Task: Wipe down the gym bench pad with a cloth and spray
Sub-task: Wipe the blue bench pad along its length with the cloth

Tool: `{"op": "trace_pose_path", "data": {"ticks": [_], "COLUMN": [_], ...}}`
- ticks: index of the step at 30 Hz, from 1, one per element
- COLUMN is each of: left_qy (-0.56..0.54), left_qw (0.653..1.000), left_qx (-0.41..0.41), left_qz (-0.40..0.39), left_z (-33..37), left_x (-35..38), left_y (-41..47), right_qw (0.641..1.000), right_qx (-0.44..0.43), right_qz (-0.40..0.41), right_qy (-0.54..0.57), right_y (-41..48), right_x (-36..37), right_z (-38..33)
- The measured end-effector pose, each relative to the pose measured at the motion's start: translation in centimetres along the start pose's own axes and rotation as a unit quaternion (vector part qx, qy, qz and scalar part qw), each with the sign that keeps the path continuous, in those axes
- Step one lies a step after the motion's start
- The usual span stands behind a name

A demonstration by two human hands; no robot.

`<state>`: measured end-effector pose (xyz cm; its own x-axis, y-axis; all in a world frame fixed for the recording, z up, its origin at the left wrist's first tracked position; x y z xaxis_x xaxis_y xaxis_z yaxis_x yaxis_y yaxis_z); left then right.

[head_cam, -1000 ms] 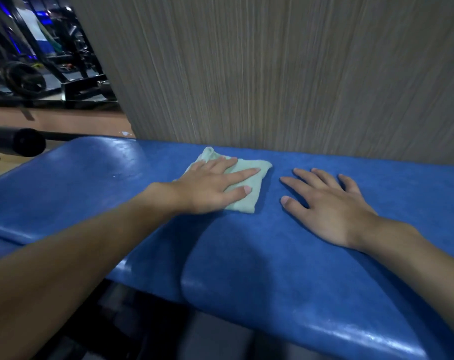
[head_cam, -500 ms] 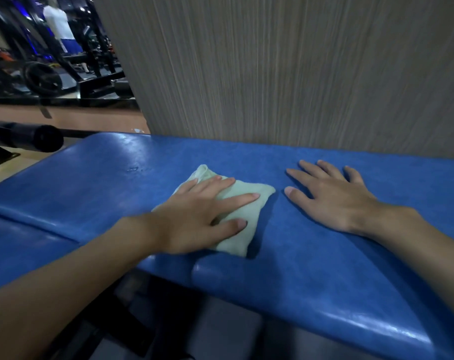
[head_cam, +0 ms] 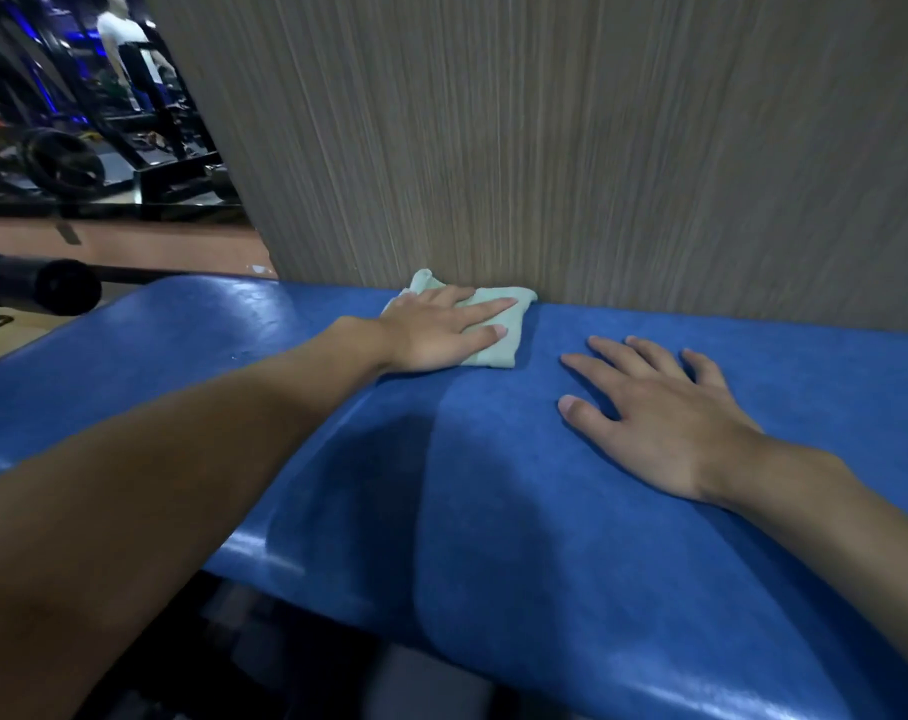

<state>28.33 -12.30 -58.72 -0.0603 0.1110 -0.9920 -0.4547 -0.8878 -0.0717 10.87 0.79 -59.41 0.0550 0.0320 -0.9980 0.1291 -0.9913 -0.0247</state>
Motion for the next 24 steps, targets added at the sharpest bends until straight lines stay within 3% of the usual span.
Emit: {"op": "trace_pose_path", "data": {"ticks": [13,17,24], "left_qy": [0.016,0.005,0.002], "left_qw": [0.995,0.994,0.999], "left_qx": [0.092,0.096,0.053], "left_qz": [0.036,0.047,-0.006], "left_z": [1.7,1.3,-0.6], "left_x": [2.3,2.2,1.2], "left_y": [-20.6,-19.8,-10.2], "right_qw": [0.999,0.999,0.999], "right_qx": [0.009,-0.009,-0.033], "right_qz": [-0.004,0.021,-0.007], "right_qy": [-0.031,0.046,-0.017], "right_y": [0.3,1.2,2.0], "right_x": [-0.7,-1.5,0.4], "right_z": [-0.2,-2.2,-3.7]}}
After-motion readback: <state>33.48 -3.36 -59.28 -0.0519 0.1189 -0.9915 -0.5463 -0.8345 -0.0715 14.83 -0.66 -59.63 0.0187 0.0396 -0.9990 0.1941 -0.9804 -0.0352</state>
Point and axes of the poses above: each hand's wrist, its own y-axis towards the middle knuckle, its own x-axis out of the palm, z = x × y, the point moved 8 cm from there along y, towards the middle knuckle, and after that the axes turned 5 degrees about -y, right-handed, at the moved point
